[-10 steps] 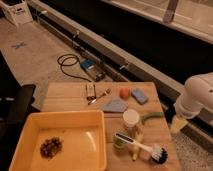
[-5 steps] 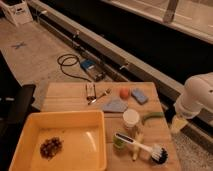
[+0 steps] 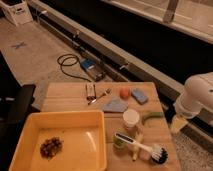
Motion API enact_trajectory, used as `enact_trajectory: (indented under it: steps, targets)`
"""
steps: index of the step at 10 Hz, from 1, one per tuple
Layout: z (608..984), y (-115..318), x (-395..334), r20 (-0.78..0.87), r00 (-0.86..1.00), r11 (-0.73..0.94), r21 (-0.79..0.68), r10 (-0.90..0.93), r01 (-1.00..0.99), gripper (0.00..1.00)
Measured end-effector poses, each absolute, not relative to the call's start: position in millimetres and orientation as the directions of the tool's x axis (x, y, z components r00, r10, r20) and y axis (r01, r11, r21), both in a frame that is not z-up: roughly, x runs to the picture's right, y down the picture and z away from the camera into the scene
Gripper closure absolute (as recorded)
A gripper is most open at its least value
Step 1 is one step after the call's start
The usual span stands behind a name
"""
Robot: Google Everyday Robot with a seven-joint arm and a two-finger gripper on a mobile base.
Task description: Place brush in paper cup
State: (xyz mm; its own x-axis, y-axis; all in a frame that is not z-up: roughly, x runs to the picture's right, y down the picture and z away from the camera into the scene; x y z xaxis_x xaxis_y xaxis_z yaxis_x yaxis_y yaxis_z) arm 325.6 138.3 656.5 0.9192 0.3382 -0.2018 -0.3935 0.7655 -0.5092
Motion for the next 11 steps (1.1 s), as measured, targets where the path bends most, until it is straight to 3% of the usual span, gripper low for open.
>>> enact_trajectory:
  steps: [6, 11]
  targets:
    - [645.8, 174.0, 248.3, -0.153, 0.929, 0.699, -0.620, 0.337, -0.356, 0.20]
    - [622.0, 214.6, 224.1, -0.163, 0.914, 0.715, -0.578, 0.372, -0.394, 0.20]
